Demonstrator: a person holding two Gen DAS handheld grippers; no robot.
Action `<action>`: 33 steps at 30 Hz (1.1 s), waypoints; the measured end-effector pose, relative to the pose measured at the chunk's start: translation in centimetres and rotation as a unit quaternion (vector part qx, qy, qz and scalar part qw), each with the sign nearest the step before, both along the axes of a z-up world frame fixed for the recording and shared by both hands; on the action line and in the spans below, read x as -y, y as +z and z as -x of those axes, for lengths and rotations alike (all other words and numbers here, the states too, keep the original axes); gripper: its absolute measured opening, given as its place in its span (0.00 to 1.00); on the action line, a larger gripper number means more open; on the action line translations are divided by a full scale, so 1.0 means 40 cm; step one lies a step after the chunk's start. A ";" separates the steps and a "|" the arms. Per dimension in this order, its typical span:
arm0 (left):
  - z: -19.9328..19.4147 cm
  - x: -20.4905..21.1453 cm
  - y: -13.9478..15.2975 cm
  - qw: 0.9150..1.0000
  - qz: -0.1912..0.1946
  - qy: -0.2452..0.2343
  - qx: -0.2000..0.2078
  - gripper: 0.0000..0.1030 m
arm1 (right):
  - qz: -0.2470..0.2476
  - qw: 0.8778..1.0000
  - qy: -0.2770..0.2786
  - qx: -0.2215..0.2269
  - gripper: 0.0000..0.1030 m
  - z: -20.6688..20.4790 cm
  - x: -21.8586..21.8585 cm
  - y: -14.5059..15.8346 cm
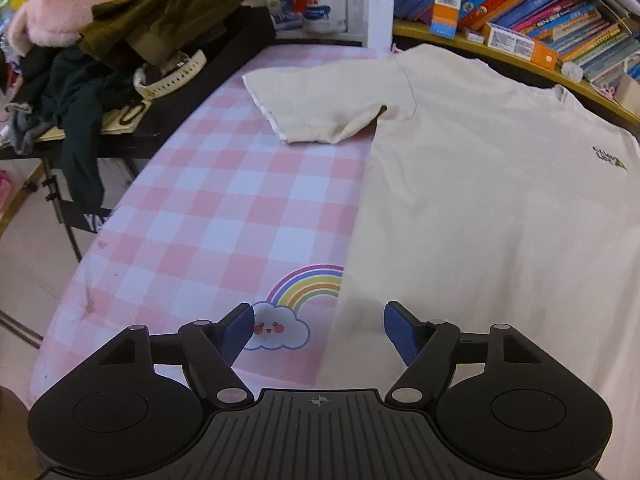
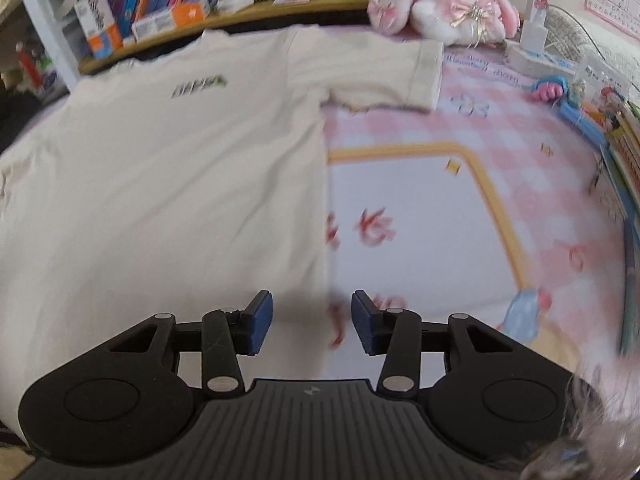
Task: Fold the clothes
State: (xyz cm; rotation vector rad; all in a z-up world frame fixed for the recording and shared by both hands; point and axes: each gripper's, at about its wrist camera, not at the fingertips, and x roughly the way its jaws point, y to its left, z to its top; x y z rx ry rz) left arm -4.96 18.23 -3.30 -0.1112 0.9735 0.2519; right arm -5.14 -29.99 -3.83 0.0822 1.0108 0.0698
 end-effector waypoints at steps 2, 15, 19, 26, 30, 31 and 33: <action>-0.001 -0.008 -0.001 1.000 0.007 -0.013 0.002 0.69 | 0.022 1.000 0.000 0.004 0.36 0.019 -0.024 -0.005; -0.008 -0.026 0.006 0.998 0.043 -0.046 0.012 0.65 | 0.050 0.998 -0.040 0.003 0.06 0.023 -0.038 -0.002; -0.019 -0.031 0.018 0.997 0.054 -0.040 0.026 0.65 | 0.042 0.997 -0.059 0.022 0.30 0.029 -0.047 0.019; -0.038 -0.037 0.032 0.996 0.069 -0.028 0.046 0.67 | 0.030 0.996 -0.061 0.059 0.73 0.033 -0.115 0.062; -0.045 -0.057 0.033 0.991 0.113 -0.014 0.063 0.66 | 0.032 0.996 -0.046 0.073 0.83 0.031 -0.172 0.070; -0.047 -0.066 0.031 0.989 0.133 -0.008 0.068 0.65 | 0.033 0.996 -0.040 0.073 0.83 0.029 -0.187 0.069; -0.057 -0.093 0.023 0.979 0.188 0.018 0.077 0.64 | 0.034 0.996 -0.027 0.073 0.84 0.024 -0.215 0.068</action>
